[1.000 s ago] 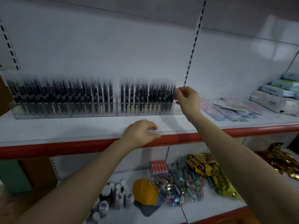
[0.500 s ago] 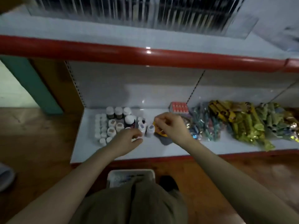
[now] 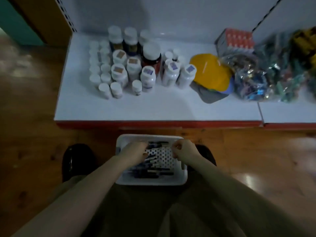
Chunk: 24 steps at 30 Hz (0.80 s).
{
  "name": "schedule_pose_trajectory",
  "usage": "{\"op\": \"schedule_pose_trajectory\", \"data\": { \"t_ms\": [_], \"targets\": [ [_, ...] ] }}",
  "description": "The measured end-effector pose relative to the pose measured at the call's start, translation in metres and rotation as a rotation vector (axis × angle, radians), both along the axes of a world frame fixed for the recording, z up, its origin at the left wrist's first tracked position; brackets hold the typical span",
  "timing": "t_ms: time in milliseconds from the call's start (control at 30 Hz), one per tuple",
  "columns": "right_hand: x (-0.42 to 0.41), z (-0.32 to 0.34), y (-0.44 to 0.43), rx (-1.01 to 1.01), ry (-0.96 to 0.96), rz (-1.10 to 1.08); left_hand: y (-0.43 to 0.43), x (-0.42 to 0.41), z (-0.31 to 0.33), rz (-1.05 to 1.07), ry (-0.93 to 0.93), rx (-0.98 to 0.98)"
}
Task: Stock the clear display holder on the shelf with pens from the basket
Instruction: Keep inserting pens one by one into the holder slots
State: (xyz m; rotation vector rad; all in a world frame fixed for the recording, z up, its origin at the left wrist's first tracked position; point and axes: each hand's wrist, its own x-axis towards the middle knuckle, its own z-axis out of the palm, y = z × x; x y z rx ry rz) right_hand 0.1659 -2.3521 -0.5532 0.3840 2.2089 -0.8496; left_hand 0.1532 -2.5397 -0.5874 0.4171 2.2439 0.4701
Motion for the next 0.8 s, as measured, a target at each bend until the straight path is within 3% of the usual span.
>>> {"op": "schedule_pose_trajectory", "data": {
  "t_ms": [200, 433, 667, 800],
  "targets": [
    [0.021, -0.08, -0.007, 0.089, -0.178, 0.337, -0.001, 0.007, -0.07, -0.228, 0.188, -0.173],
    [0.048, -0.108, -0.016, 0.153, -0.186, 0.592, -0.008, 0.013, -0.091, -0.308, 0.305, -0.228],
    [0.051, -0.113, -0.016, 0.244, -0.197, 0.698, -0.011, 0.015, -0.091, -0.249, 0.164, -0.282],
    [0.044, -0.103, -0.013, 0.205, -0.177, 0.689, -0.012, 0.017, -0.088, -0.115, 0.093, -0.155]
  ]
}}
